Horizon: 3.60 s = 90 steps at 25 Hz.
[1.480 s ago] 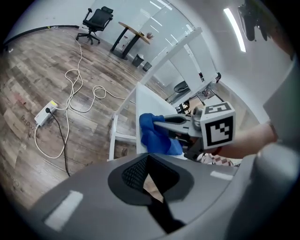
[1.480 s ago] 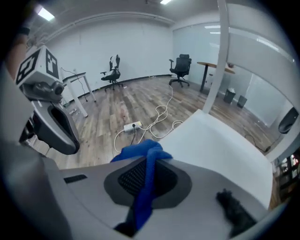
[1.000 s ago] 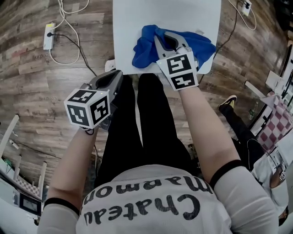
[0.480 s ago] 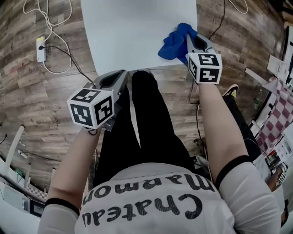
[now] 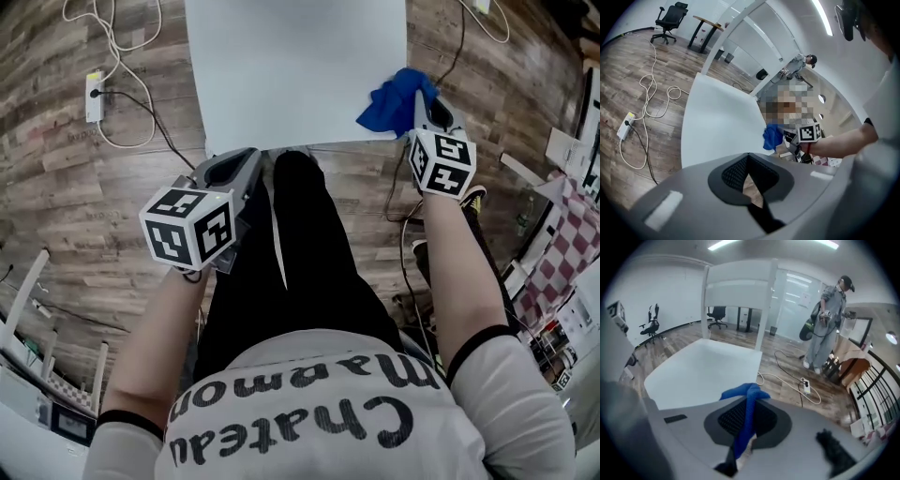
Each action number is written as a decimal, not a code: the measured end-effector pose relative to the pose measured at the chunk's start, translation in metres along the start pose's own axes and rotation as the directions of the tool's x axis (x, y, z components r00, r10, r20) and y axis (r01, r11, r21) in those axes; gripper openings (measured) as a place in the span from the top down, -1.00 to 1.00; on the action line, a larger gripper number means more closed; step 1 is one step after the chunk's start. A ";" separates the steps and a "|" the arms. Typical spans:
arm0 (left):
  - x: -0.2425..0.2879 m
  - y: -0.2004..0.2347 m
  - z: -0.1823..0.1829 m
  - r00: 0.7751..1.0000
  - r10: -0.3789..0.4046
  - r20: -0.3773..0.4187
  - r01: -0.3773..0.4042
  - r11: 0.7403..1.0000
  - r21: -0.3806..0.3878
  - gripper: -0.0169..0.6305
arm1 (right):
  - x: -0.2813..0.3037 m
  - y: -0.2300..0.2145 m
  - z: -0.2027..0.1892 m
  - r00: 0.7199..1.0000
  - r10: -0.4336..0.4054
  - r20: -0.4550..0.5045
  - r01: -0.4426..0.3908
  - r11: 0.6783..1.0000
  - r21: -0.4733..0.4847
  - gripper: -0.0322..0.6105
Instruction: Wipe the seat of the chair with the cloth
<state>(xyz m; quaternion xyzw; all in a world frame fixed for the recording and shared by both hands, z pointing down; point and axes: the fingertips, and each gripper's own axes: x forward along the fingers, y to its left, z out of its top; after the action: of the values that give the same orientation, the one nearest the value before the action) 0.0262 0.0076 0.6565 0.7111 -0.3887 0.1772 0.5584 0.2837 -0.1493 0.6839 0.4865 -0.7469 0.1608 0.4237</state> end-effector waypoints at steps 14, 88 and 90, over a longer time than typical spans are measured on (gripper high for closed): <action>-0.049 0.048 -0.014 1.000 0.018 0.009 -0.018 0.999 -0.051 0.93 | -0.066 0.333 0.060 0.781 0.624 0.011 -0.503 0.640 -0.582 0.81; -0.460 -0.307 0.223 0.537 -0.277 0.797 -0.133 0.905 0.404 0.92 | -0.455 0.032 0.408 0.423 0.364 0.830 -0.584 0.810 -0.057 0.81; -0.485 -0.314 0.212 0.532 -0.317 0.785 -0.132 0.885 0.447 0.92 | -0.478 0.042 0.409 0.402 0.319 0.858 -0.563 0.825 -0.043 0.81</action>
<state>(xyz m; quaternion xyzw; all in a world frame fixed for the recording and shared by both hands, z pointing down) -0.0846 0.0051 0.0506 0.8368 -0.5157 -0.1323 0.1274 0.1323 -0.1136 0.0729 0.3343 -0.9295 0.1093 -0.1112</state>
